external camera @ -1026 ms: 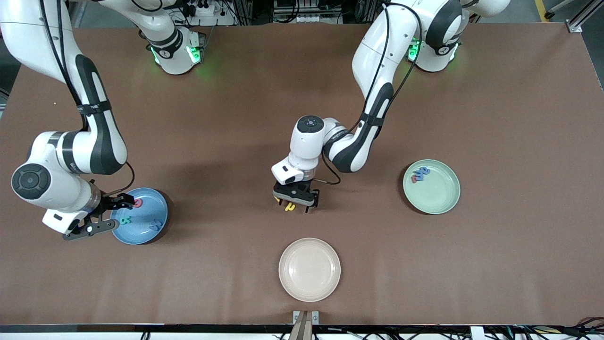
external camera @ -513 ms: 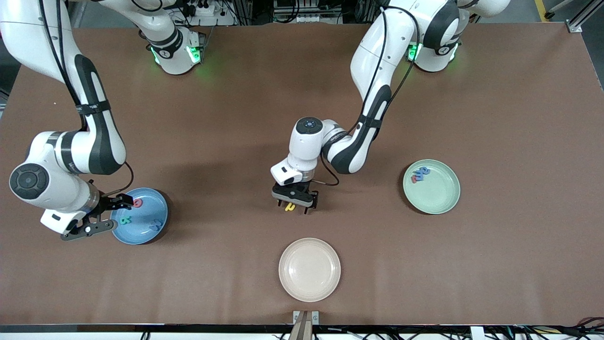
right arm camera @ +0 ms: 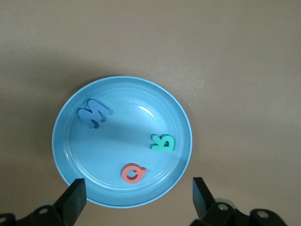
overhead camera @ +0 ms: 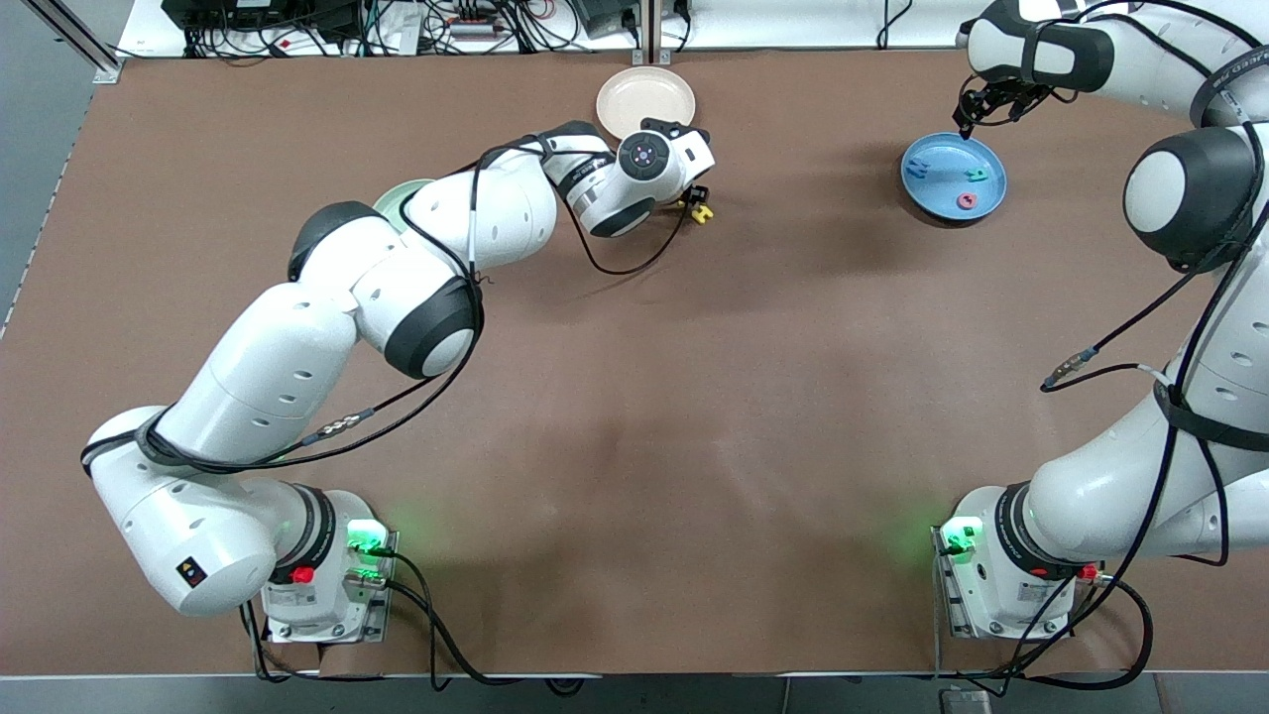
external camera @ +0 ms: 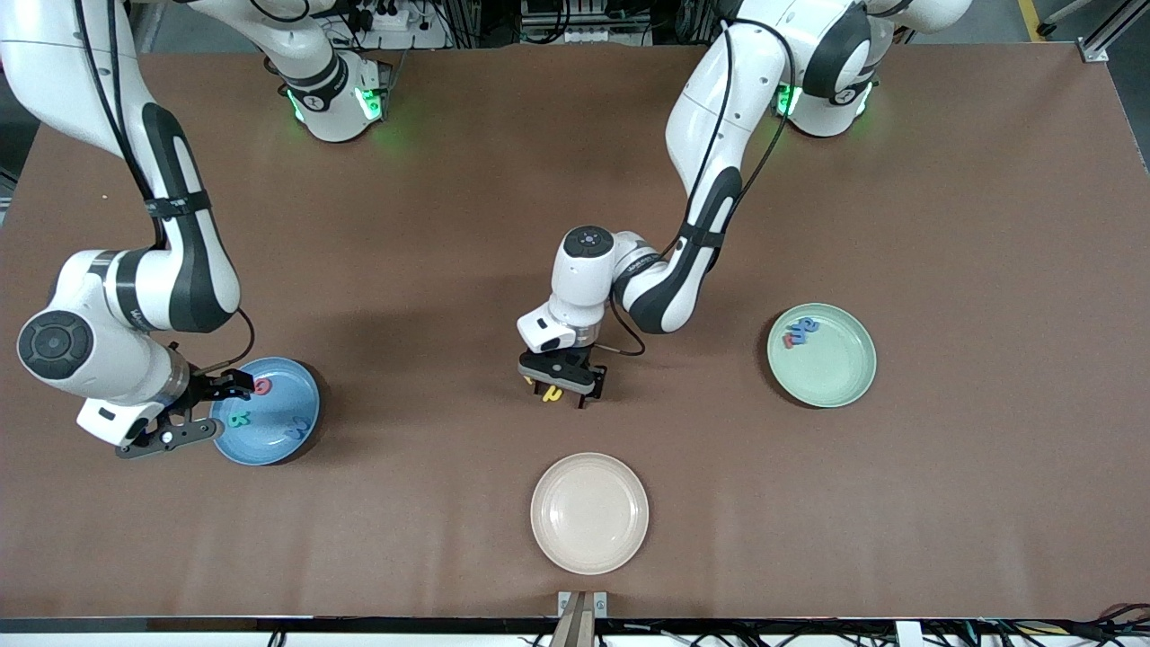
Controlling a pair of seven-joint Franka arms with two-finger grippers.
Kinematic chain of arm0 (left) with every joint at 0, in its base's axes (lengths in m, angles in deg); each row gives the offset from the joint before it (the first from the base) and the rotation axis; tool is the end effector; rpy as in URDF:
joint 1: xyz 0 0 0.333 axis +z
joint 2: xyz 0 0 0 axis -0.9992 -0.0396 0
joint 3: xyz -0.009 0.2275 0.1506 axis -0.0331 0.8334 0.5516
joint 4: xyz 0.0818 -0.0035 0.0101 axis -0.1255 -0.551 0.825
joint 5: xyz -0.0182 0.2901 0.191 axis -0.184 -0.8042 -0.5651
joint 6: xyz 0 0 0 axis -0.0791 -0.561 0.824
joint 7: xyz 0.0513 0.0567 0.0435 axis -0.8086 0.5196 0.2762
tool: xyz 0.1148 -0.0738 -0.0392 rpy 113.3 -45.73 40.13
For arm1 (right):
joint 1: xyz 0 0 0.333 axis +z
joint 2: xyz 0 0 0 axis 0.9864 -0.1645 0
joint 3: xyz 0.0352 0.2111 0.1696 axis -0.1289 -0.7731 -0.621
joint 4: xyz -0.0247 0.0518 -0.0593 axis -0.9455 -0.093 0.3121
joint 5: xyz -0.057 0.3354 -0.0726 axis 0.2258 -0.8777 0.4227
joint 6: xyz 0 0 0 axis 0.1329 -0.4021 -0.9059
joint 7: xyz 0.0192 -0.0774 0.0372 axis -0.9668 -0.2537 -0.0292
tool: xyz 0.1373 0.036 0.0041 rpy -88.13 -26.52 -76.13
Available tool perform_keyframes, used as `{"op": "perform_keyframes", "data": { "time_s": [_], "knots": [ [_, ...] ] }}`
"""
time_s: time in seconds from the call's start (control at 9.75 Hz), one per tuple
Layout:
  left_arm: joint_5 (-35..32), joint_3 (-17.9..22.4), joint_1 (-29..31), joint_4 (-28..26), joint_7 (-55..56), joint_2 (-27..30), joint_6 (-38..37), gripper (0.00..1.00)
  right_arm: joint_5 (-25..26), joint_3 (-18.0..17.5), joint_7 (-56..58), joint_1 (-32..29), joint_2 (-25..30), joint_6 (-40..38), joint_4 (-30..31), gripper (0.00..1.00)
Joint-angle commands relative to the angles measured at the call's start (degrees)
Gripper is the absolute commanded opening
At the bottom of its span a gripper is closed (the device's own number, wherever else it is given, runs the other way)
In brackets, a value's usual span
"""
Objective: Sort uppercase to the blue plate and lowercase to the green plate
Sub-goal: 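Lower the left gripper onto the yellow d and grasp it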
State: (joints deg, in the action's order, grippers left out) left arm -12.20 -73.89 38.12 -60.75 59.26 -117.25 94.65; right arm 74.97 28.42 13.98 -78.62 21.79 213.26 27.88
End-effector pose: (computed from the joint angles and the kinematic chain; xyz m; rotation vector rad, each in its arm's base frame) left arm 0.5116 -0.5053 0.1305 2.9017 -0.4634 0.7339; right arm 0.6161 -0.0369 0.2610 2.9730 0.4416 -0.0642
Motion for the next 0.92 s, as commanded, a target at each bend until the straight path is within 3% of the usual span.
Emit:
{"op": "perform_keyframes", "data": {
  "time_s": [0.0,0.51,0.82],
  "knots": [
    [-1.5,1.0,-0.7,1.7,1.4,-1.4,0.5,0.64,0.0,-0.5,-0.8,-0.4,0.6,-0.8,-0.1,1.00],
    [-1.5,0.8,-0.7,1.6,1.5,-1.5,0.4,0.56,-0.1,-0.5,-3.2,1.0,0.2,-0.7,-0.4,1.00],
    [-1.4,0.6,-0.7,1.6,1.7,-1.5,0.4,0.46,-0.1,-0.6,-3.7,2.0,0.2,-0.9,-0.2,1.00]
  ]
}}
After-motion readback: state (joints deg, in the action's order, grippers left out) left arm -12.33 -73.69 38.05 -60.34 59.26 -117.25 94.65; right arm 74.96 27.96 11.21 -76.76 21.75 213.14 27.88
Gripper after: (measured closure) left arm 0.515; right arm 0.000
